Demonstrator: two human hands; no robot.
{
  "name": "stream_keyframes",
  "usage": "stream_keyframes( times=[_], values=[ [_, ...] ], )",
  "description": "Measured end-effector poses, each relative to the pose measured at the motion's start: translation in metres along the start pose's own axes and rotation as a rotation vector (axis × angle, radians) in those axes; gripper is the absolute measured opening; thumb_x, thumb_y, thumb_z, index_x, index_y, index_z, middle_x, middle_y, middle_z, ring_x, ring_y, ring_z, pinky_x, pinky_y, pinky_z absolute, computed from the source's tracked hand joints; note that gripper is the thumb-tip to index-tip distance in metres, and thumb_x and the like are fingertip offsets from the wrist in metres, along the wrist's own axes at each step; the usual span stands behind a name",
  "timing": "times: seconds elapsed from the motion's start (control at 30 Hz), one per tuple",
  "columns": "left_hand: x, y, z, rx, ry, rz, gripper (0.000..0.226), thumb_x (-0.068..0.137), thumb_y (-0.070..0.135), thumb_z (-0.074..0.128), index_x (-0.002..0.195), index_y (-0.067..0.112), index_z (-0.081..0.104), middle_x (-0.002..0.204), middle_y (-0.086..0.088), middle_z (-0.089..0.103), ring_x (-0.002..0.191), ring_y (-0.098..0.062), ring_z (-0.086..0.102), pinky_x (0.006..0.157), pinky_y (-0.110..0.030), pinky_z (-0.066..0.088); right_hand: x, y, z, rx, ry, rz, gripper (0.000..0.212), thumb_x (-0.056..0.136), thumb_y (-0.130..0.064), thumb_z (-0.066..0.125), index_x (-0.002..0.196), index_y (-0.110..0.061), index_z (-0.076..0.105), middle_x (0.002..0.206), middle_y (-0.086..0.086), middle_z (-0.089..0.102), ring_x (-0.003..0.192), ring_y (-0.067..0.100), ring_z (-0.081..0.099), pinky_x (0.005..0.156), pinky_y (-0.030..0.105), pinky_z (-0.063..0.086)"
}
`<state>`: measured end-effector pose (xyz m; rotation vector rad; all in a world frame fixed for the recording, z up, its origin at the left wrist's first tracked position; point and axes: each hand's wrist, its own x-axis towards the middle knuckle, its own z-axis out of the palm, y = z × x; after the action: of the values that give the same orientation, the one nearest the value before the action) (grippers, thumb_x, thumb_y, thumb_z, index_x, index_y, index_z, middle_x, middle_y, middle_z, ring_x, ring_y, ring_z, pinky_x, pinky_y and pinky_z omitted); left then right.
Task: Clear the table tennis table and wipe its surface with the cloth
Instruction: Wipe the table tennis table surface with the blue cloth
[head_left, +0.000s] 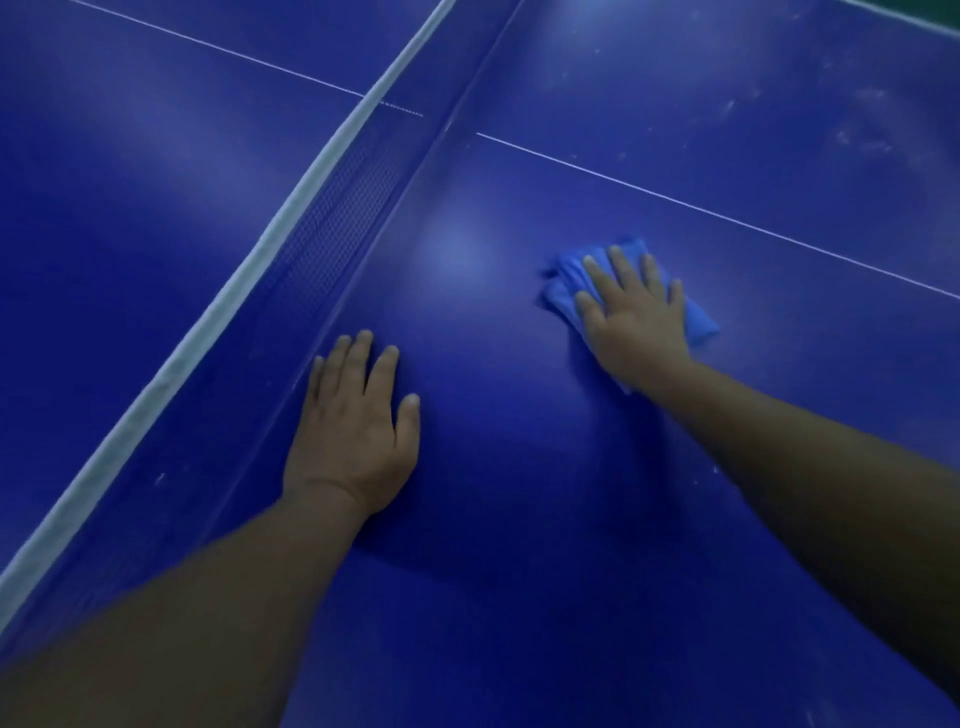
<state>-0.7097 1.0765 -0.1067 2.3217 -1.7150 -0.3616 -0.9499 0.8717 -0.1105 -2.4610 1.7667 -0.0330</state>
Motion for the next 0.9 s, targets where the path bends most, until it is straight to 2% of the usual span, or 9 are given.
stream_keyframes(
  times=[0.07,0.2,0.33,0.47,0.53,0.57,0.67,0.73,0.9],
  values=[
    [0.0,-0.003,0.003,-0.029,0.013,0.009,0.069,0.096,0.05,0.017,0.154,0.015,0.03,0.165,-0.008,0.016,0.153,-0.021,0.004,0.124,-0.038,-0.003,-0.018,-0.001,0.005,-0.039,0.05,0.013,0.059,0.1,-0.053,0.022,0.155,-0.034,0.029,0.165,-0.002,0.02,0.152,0.032,0.011,0.118,0.06,0.011],
    [0.001,-0.005,0.003,-0.066,0.099,0.032,0.064,0.098,0.043,0.028,0.151,0.009,0.032,0.164,-0.013,0.018,0.153,-0.025,0.008,0.123,-0.041,0.0,-0.071,-0.067,0.019,0.023,0.102,-0.354,0.056,0.096,-0.051,0.034,0.147,-0.03,0.047,0.159,0.003,0.036,0.149,0.037,0.025,0.114,0.066,0.018],
    [0.0,-0.006,0.004,-0.057,0.082,0.033,0.062,0.098,0.04,0.031,0.151,0.009,0.031,0.164,-0.013,0.017,0.152,-0.026,0.01,0.122,-0.043,0.004,0.002,-0.134,0.02,0.074,0.042,-0.588,0.055,0.098,-0.052,0.032,0.146,-0.031,0.048,0.158,0.001,0.038,0.148,0.035,0.027,0.116,0.064,0.015],
    [0.002,-0.007,0.007,0.038,0.019,0.042,0.058,0.1,0.041,0.027,0.154,0.019,0.025,0.164,-0.009,0.017,0.153,-0.023,0.008,0.12,-0.045,0.005,0.134,-0.121,0.007,-0.074,0.052,-0.37,0.068,0.094,-0.054,0.015,0.15,-0.026,0.042,0.161,0.007,0.031,0.148,0.04,0.022,0.112,0.07,0.017],
    [0.003,-0.008,0.007,0.069,-0.021,0.056,0.056,0.101,0.042,0.024,0.153,0.021,0.028,0.164,-0.008,0.019,0.153,-0.024,0.01,0.119,-0.047,0.007,0.157,-0.095,0.002,-0.07,0.082,-0.199,0.064,0.098,-0.051,0.019,0.153,-0.023,0.035,0.164,0.006,0.023,0.151,0.041,0.008,0.115,0.07,0.007],
    [0.003,-0.009,0.008,0.083,-0.039,0.057,0.055,0.101,0.043,0.024,0.152,0.021,0.031,0.163,-0.008,0.021,0.153,-0.025,0.011,0.119,-0.048,0.009,0.148,-0.093,0.005,-0.054,0.112,-0.222,0.062,0.099,-0.048,0.024,0.152,-0.017,0.037,0.163,0.007,0.025,0.15,0.044,0.01,0.115,0.07,0.007],
    [0.005,-0.009,0.007,0.092,-0.067,0.055,0.056,0.099,0.042,0.028,0.15,0.02,0.035,0.162,-0.01,0.026,0.151,-0.027,0.015,0.118,-0.05,0.011,0.077,-0.119,0.019,-0.036,0.096,-0.659,0.062,0.098,-0.046,0.029,0.149,-0.014,0.043,0.158,0.008,0.037,0.147,0.04,0.027,0.114,0.067,0.019],
    [0.005,-0.008,0.005,0.094,-0.075,0.055,0.056,0.099,0.043,0.029,0.151,0.02,0.034,0.161,-0.011,0.026,0.151,-0.028,0.015,0.117,-0.051,0.011,0.063,-0.125,0.022,-0.075,-0.008,-0.851,0.061,0.098,-0.049,0.028,0.152,-0.023,0.038,0.16,0.0,0.034,0.149,0.032,0.025,0.118,0.059,0.014],
    [0.004,-0.008,0.005,0.094,-0.078,0.066,0.055,0.102,0.044,0.023,0.153,0.024,0.03,0.162,-0.011,0.025,0.151,-0.029,0.016,0.117,-0.051,0.012,0.125,-0.102,0.002,-0.043,-0.006,-0.459,0.072,0.092,-0.059,0.015,0.155,-0.029,0.032,0.163,-0.004,0.026,0.152,0.033,0.016,0.118,0.06,0.007]
  ],
)
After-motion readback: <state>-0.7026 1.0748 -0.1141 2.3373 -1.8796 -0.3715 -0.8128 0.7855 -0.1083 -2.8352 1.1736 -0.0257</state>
